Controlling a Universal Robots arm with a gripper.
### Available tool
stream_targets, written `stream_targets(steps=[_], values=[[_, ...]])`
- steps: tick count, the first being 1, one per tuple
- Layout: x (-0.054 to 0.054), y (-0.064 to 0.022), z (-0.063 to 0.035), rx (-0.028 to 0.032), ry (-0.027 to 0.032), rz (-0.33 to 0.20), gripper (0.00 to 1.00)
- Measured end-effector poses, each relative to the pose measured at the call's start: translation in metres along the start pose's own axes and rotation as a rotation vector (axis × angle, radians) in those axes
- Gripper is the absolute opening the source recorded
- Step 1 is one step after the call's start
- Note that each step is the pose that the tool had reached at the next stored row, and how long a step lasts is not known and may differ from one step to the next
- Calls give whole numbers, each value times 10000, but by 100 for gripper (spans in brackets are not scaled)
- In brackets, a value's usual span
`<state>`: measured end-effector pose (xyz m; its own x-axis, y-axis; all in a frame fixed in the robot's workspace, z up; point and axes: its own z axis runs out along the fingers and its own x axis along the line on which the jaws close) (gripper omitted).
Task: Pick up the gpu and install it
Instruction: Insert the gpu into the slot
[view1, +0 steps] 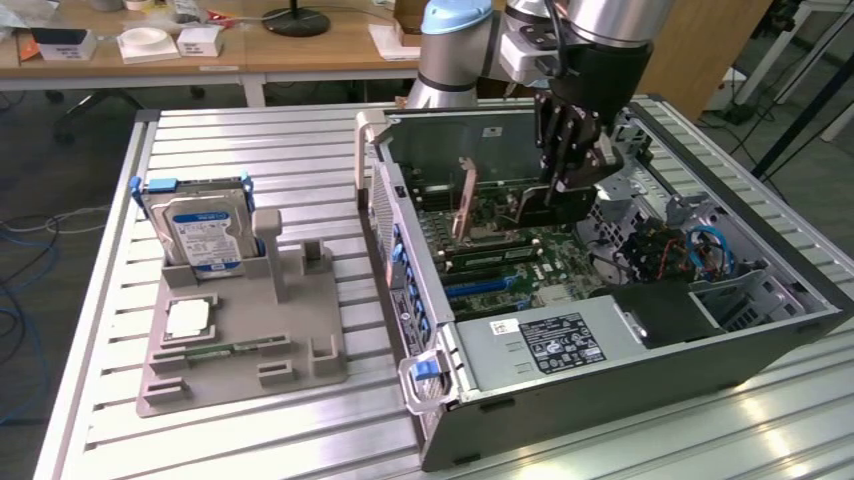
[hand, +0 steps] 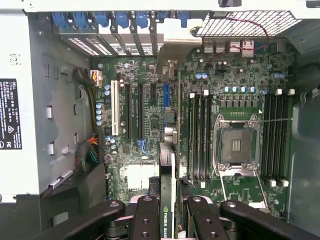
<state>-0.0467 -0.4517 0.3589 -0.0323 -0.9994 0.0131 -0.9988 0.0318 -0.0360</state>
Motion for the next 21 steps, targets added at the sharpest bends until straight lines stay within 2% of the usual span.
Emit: stream_targets(steps=[11,21], values=[[-17,3,72,3,78,-2,26],[-34,5,106,3,94,-3,26]])
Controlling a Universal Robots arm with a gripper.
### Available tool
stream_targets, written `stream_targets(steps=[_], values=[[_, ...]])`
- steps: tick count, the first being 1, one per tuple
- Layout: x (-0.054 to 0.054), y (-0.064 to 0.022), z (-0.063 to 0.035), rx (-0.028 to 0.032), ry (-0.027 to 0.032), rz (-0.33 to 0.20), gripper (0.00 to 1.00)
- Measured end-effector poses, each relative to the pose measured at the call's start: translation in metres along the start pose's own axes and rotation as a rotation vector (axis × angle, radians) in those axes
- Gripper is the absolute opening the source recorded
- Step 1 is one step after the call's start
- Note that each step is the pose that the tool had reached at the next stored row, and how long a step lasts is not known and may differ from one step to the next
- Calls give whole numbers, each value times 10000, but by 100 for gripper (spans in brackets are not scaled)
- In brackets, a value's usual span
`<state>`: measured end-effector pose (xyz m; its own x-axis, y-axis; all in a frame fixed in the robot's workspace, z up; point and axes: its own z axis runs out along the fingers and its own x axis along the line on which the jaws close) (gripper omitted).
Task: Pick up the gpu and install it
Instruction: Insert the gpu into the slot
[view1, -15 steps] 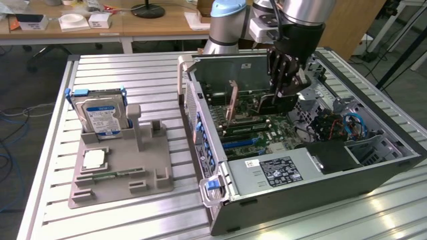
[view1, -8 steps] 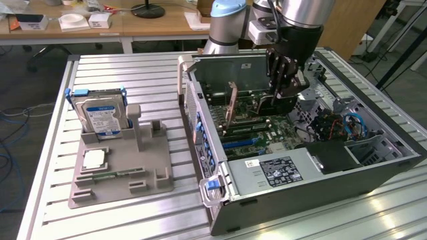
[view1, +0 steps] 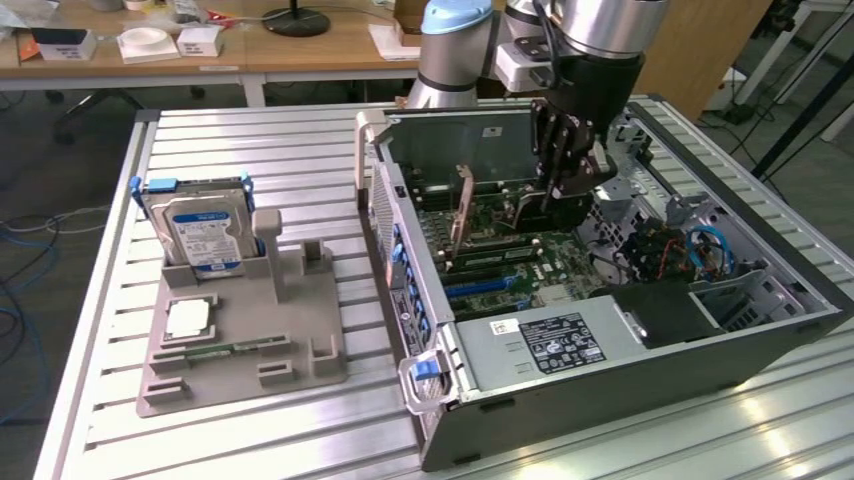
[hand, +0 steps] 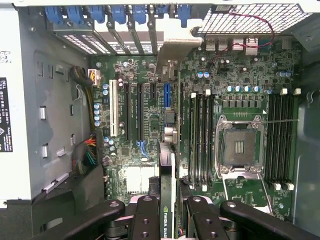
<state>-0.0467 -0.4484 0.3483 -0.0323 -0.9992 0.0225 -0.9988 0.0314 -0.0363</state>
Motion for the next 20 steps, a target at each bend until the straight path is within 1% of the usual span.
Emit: stream_targets(steps=[4,14,20], values=[[-1,1,21,1,-2,1,26],[-4,25,193,8,8,3,26],[-4,28,208,9,10,2,26]])
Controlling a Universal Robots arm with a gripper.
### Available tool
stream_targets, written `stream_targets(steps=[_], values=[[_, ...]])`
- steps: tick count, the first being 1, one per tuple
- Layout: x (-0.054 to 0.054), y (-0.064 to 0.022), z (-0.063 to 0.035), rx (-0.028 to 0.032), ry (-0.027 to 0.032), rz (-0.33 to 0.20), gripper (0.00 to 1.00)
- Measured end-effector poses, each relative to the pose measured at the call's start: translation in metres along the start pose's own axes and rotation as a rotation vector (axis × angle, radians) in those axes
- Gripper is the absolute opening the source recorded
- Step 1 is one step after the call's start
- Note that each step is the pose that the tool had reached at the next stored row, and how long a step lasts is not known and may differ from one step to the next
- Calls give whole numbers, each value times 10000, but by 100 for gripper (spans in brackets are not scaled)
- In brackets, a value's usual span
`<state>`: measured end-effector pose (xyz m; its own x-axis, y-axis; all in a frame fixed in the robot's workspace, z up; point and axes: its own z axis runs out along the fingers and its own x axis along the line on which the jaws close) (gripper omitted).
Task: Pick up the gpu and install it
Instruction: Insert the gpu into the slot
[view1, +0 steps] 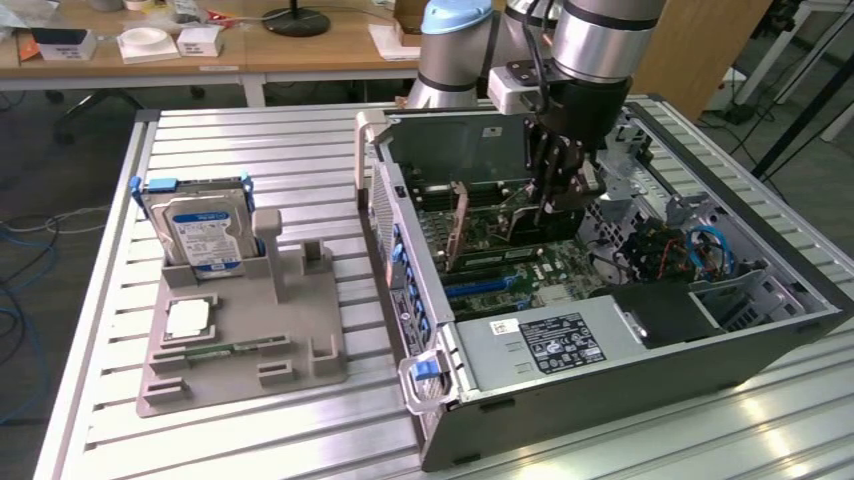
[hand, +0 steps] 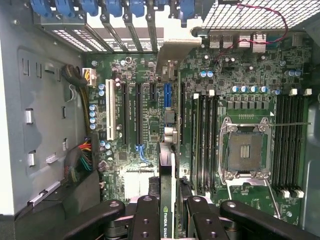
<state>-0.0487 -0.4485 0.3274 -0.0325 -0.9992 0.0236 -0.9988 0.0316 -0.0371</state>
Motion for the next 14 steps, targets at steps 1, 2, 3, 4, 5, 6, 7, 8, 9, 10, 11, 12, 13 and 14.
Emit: stream_targets(steps=[1,2,3,4,5,6,7,8,9,10,11,12,13,14], values=[[0,0,1,1,-1,0,26],[0,0,1,1,-1,0,26],[0,0,1,1,-1,0,26],[0,0,1,1,-1,0,26],[0,0,1,1,-1,0,26],[0,0,1,0,-2,0,26],[0,0,1,1,-2,0,26],[0,0,1,1,-1,0,26],[-1,0,6,3,-4,0,26],[-1,0,11,3,-5,0,26],[-1,1,16,2,-3,0,26],[-1,1,23,1,-1,1,26],[-1,1,33,2,-3,0,26],[-1,3,42,2,-2,0,26]])
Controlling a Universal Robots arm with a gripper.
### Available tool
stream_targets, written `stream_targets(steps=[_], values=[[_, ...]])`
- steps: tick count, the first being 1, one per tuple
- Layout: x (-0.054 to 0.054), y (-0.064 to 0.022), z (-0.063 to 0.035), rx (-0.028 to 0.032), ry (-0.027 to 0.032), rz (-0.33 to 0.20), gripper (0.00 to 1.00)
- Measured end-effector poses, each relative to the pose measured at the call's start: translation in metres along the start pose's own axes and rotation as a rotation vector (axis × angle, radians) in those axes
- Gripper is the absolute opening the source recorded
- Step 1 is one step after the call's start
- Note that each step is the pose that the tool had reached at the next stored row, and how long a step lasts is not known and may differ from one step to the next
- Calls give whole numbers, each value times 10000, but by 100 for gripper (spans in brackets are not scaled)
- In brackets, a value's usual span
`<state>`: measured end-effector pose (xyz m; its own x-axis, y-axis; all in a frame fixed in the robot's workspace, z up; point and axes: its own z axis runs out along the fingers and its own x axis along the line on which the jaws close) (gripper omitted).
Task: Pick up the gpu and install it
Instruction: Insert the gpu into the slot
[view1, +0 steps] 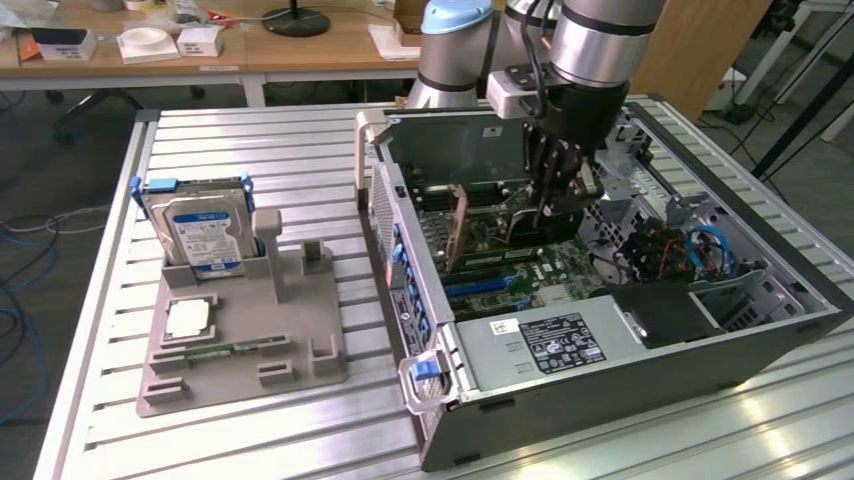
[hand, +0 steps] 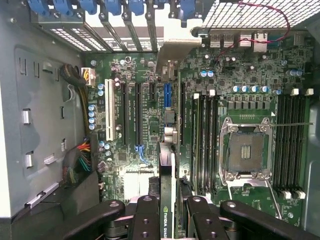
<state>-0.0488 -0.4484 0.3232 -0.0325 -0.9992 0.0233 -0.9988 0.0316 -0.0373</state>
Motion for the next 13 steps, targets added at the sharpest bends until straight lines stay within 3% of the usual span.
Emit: stream_targets(steps=[13], values=[[1,21,154,0,2,2,26]])
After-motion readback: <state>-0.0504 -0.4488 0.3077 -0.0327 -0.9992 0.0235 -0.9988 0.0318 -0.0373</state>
